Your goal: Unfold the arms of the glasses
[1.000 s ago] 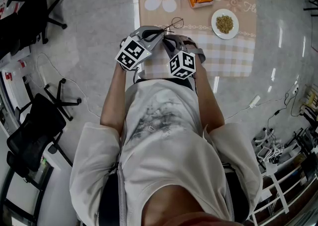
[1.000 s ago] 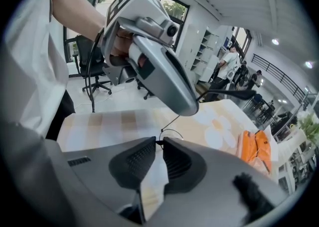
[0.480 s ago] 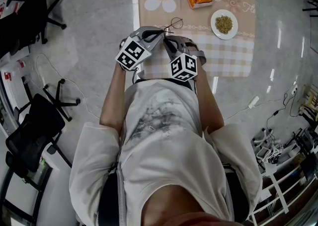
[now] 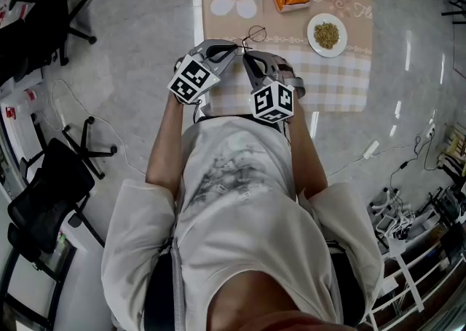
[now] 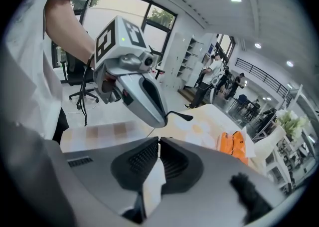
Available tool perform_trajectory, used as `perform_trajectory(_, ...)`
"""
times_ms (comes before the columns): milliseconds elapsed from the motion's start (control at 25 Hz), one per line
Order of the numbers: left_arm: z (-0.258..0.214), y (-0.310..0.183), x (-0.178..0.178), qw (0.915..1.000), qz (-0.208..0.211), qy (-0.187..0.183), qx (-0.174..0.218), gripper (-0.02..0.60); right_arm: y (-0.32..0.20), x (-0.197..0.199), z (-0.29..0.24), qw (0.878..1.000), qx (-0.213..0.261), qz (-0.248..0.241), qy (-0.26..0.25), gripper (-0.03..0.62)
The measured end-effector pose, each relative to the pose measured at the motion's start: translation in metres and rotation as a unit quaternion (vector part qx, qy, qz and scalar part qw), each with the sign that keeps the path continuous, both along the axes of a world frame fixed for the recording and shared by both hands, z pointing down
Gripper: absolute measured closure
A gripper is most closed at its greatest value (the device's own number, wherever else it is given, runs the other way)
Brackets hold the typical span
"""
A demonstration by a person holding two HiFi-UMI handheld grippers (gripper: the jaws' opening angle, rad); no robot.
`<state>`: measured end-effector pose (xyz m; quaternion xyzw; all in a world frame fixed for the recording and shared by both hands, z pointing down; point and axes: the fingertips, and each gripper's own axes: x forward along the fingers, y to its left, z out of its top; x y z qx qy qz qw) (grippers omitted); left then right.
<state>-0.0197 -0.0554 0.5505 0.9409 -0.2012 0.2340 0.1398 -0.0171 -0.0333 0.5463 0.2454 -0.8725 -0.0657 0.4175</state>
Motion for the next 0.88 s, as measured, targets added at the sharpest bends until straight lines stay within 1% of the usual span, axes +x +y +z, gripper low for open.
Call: perform_trajectory(880, 0.007, 0.005, 0.001, 1.0, 0.002, -0.006, -0.003, 0.575, -0.026, 0.034, -0.038, 0.995, 0.04, 0.082, -0.026, 0.575)
